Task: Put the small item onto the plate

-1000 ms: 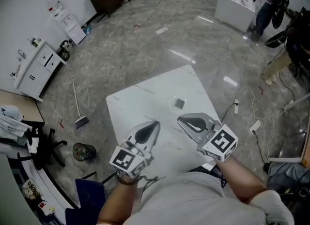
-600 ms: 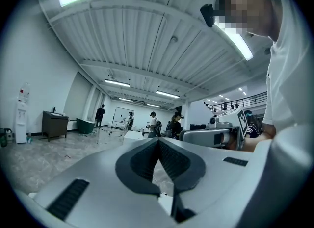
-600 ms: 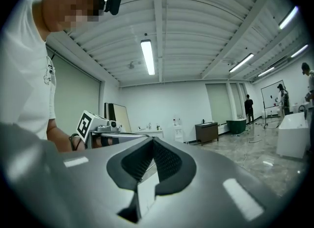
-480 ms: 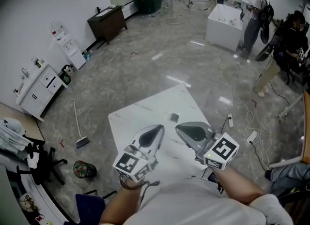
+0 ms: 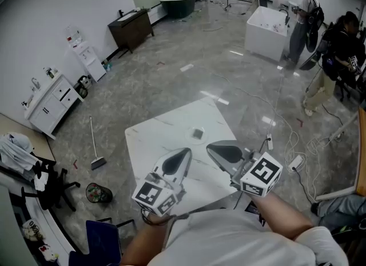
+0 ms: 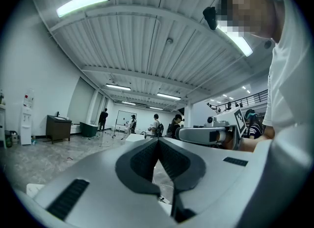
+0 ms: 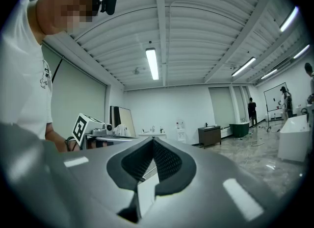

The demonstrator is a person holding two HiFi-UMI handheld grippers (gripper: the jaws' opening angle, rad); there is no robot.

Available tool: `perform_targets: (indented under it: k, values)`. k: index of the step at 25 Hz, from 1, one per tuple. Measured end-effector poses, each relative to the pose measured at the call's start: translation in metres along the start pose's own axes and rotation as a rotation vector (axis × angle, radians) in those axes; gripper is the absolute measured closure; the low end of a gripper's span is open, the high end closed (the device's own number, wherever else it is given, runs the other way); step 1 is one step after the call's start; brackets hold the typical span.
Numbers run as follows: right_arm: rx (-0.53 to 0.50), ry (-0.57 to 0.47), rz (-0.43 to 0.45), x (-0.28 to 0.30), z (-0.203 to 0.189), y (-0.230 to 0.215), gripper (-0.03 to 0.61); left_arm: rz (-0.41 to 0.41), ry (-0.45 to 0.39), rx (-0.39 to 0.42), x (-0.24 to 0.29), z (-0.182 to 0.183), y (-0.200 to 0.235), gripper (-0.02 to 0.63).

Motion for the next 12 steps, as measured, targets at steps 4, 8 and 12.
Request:
perform_targets:
  k: [4, 8, 12]
  values:
    - [0.006, -0.007, 0.01, -0.025, -0.003, -0.001, 0.577, -0.007, 0.007, -0.007, 0.006, -0.011, -0.028, 0.607]
    - [0.021, -0.014, 0.011, -0.048, -0.006, -0.01, 0.577, -0.01, 0.013, -0.005, 0.022, -0.019, -0.049, 0.607]
    - [0.041, -0.02, 0.003, -0.069, -0.004, -0.018, 0.577, -0.035, 0.018, -0.009, 0.039, -0.021, -0.065, 0.607]
Point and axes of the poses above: the fingertips, and each gripper's own axes: x forward along the fingers, y to its left, z out of its top, the point moved 9 cm from there along -x, backward along the fingers
